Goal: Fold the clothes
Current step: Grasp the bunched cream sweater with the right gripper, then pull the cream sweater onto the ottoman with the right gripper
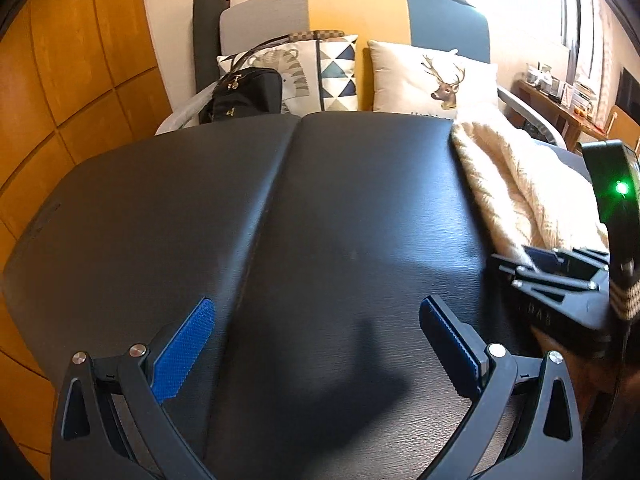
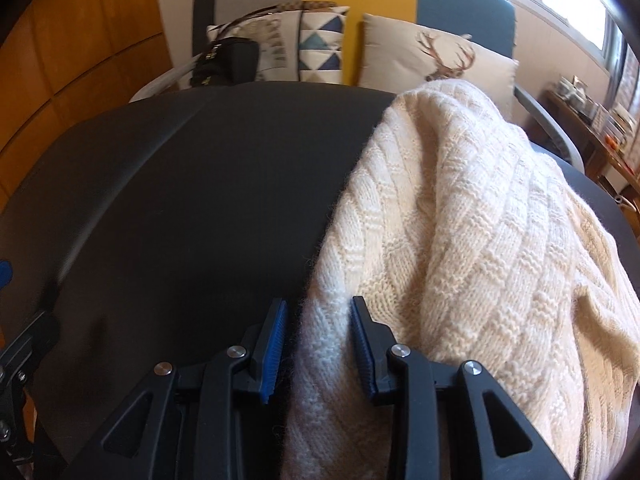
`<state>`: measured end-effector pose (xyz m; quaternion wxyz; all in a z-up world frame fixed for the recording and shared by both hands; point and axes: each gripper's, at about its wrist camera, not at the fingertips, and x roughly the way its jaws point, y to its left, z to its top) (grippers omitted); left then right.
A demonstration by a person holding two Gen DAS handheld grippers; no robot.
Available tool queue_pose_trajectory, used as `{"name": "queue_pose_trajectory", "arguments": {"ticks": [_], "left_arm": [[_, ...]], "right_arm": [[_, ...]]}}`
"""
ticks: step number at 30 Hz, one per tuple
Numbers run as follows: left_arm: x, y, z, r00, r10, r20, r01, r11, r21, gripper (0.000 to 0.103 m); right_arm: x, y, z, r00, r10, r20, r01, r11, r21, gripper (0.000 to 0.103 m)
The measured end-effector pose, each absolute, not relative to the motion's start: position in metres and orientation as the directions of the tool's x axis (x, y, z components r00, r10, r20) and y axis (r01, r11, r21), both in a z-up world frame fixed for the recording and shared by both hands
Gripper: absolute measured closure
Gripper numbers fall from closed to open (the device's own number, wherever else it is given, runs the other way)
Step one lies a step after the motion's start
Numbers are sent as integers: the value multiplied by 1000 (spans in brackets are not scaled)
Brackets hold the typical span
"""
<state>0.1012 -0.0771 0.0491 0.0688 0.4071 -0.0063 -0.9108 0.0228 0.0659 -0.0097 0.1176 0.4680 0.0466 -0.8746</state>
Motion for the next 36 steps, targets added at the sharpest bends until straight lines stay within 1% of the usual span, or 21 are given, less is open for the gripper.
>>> {"name": "queue_pose_trajectory", "arguments": {"ticks": [14, 22, 25, 36], "left_arm": [[115, -125, 49, -647, -190, -738, 217, -974, 60, 0], [123, -135, 46, -642, -205, -738, 232, -970, 68, 0], [124, -137, 45, -644, -211, -736, 234, -970, 74, 0], [127, -146, 41, -634, -224, -740, 253, -965, 75, 0]], "right_arm": [[71, 3, 1, -519, -230, -823, 339, -940, 49, 67], [91, -29, 5, -503, -269, -821, 397, -916, 57, 66], [74, -36, 4, -498, -275, -823, 412, -909, 54, 66], [76, -51, 4, -484, -306, -820, 442, -894, 73, 66]]}}
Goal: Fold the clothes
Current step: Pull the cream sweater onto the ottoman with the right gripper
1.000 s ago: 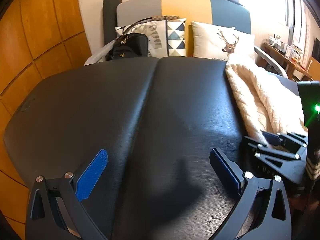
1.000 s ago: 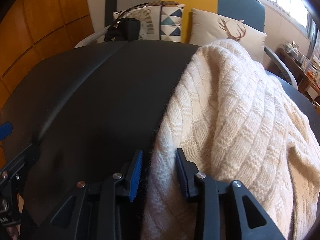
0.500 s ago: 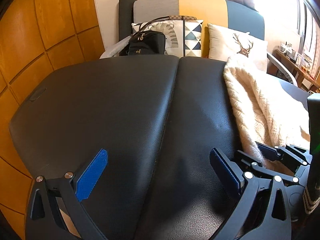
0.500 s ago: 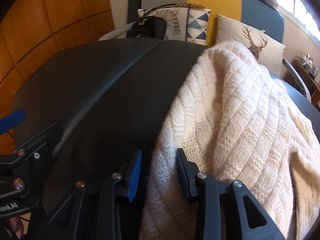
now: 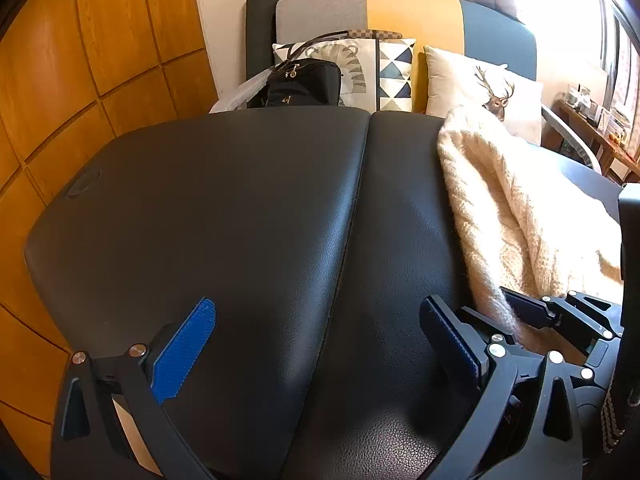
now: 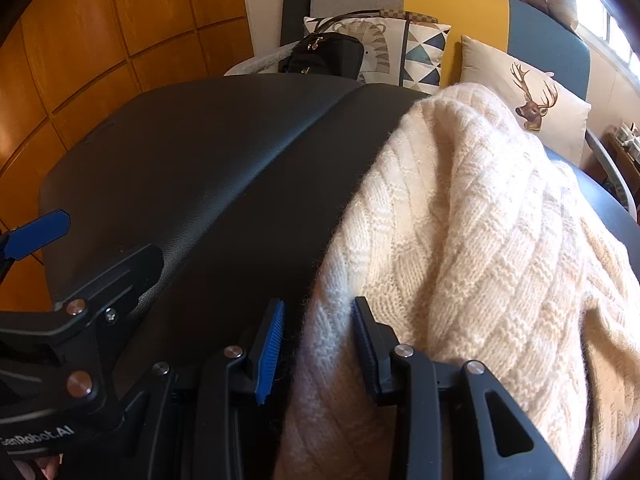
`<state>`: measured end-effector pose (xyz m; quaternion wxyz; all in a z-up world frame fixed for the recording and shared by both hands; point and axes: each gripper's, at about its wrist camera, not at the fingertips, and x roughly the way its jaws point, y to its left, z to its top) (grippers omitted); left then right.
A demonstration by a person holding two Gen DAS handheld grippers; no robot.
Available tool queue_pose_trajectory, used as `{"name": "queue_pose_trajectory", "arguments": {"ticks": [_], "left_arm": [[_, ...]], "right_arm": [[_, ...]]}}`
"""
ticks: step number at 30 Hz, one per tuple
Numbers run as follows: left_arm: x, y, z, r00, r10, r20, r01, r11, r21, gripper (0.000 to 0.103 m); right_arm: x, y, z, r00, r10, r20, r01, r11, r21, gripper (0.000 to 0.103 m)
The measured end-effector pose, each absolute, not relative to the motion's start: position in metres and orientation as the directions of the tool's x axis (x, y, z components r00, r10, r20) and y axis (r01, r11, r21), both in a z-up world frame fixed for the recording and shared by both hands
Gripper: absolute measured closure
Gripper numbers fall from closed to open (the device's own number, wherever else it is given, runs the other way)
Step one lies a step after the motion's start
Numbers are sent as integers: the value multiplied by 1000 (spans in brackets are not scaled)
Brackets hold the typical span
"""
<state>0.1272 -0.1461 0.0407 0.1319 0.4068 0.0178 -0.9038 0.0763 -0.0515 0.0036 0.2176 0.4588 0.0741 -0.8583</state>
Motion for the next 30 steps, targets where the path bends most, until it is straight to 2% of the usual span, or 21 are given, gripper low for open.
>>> {"name": "queue_pose_trajectory", "arguments": {"ticks": [21, 27, 30], "left_arm": [[125, -144, 39, -626, -211, -751, 261, -964, 54, 0], [99, -128, 42, -621, -175, -764, 228, -973, 38, 0], [78, -98, 48, -645, -139, -751, 156, -986, 49, 0]], "right_arm": [[97, -35, 23, -438, -365, -821, 481, -867, 129, 66], [106, 34, 61, -497, -472, -728, 437, -861, 260, 66], [90, 79, 71, -569, -421, -706, 330, -904, 272, 66]]}}
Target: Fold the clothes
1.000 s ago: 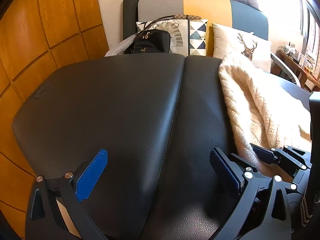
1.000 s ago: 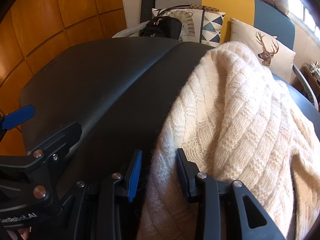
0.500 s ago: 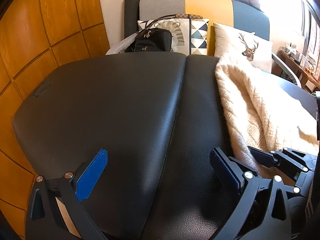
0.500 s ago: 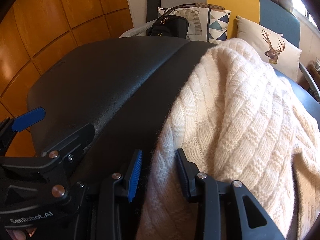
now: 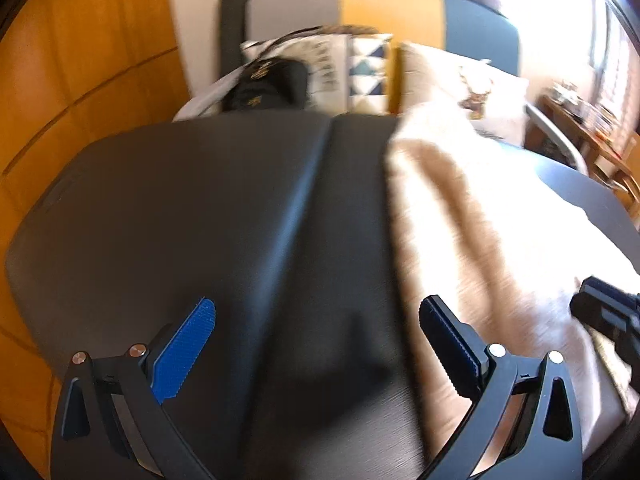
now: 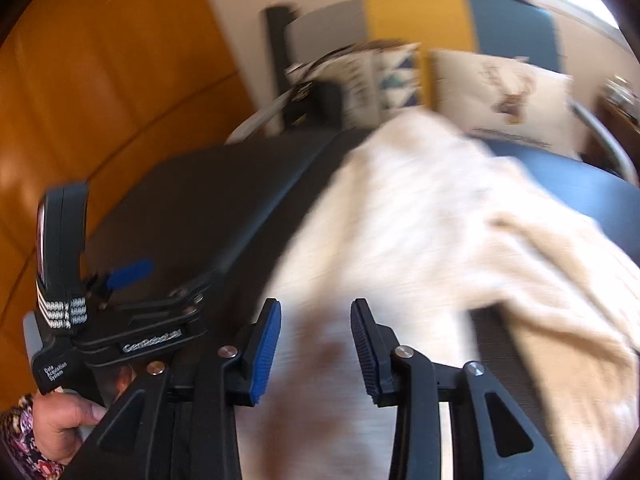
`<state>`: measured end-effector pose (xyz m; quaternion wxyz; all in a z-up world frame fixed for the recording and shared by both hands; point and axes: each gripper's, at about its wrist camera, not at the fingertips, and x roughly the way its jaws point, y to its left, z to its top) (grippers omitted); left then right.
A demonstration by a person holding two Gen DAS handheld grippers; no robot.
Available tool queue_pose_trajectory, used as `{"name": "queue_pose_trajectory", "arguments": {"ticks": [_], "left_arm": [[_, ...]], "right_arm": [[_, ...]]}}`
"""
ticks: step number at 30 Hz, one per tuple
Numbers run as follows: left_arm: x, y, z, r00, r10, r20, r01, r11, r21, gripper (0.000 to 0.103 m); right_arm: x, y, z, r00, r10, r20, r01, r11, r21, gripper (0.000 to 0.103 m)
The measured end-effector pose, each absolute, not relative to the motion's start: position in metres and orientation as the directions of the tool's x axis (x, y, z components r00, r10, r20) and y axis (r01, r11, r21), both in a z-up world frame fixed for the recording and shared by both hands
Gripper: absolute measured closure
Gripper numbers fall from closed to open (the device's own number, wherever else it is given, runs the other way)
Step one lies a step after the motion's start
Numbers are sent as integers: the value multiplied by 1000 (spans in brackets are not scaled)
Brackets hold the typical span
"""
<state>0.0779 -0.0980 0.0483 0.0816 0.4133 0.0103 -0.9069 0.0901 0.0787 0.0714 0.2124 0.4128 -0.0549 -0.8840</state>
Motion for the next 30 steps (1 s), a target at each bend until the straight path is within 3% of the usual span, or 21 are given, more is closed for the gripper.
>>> {"name": "queue_pose_trajectory", "arguments": {"ticks": [4, 8, 17, 25, 30], "left_arm": [[48, -49, 59, -669, -112, -735, 55, -993, 101, 0], [14, 2, 57, -667, -134, -733, -34, -977, 210, 0], [-61, 87, 16, -654, -302, -694, -136, -855, 500, 0], [-77, 80, -9, -625, -287, -726, -130, -878, 460, 0], [-82, 57, -10, -575, -172, -800, -120, -949, 291, 6]], "right_arm": [[62, 146, 67, -589, -273, -761, 122, -961, 250, 66], [32, 207, 61, -565, -214, -797, -28, -960, 278, 66], [4, 229, 38, -557, -121, -822, -65, -980, 188, 66], [17, 229, 15, -638, -121, -760, 5, -988, 153, 59], [18, 234, 13, -645, -140, -751, 3, -983, 181, 57]]}}
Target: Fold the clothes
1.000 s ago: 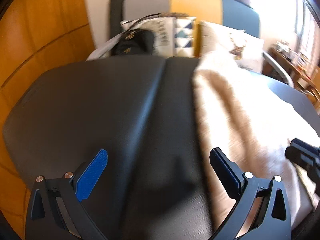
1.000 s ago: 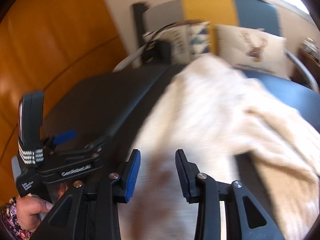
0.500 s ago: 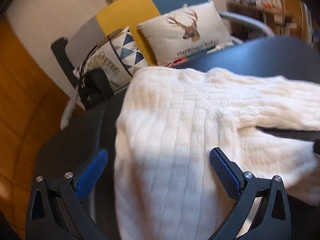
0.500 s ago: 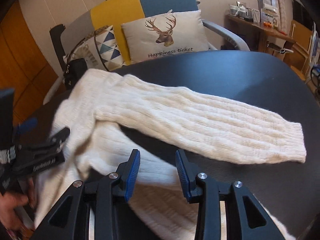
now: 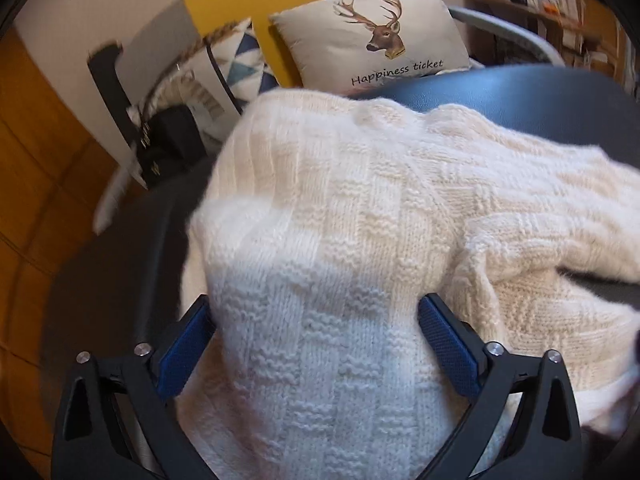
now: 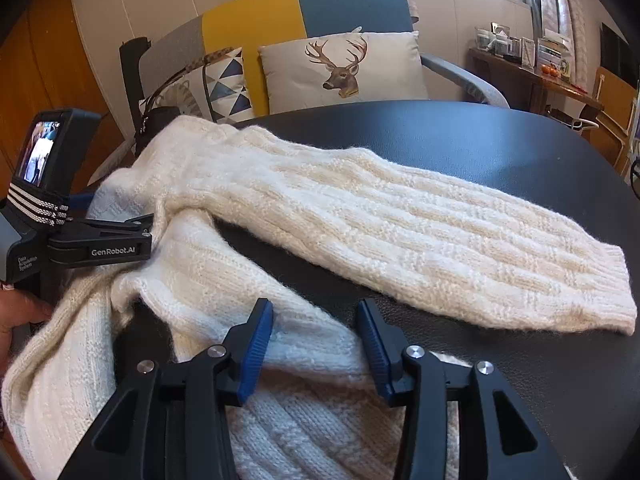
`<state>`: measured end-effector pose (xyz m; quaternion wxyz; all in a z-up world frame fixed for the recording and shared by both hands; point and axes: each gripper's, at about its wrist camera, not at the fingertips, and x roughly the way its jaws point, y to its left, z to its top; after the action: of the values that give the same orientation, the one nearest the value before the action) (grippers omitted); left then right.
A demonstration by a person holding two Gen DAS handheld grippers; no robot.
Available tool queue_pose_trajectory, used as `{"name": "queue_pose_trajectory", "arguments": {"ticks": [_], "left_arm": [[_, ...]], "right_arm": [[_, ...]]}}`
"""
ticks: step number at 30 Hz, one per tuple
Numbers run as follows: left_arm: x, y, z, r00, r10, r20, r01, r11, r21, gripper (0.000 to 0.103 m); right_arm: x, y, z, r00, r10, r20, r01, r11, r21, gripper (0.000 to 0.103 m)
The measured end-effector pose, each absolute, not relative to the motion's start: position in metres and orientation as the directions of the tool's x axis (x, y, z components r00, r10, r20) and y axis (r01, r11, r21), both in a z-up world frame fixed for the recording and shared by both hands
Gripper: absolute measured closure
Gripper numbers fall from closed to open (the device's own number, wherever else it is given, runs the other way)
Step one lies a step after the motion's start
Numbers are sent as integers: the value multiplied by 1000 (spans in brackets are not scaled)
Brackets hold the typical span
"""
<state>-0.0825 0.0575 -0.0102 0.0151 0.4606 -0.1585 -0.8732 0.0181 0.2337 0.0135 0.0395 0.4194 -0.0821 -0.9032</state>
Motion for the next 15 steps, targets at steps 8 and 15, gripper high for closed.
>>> {"name": "queue_pose_trajectory", "arguments": {"ticks": [8, 15], "left_arm": [[-72, 71, -6, -581, -127, -804, -189, -940, 285, 56], [-69, 70, 15, -580, -35, -814, -194, -964, 179, 70]], "right_arm": [[20, 230, 13, -652, -120, -749, 1, -987, 158, 57], [18, 233, 13, -654, -128, -746, 1, -986, 168, 57]]}}
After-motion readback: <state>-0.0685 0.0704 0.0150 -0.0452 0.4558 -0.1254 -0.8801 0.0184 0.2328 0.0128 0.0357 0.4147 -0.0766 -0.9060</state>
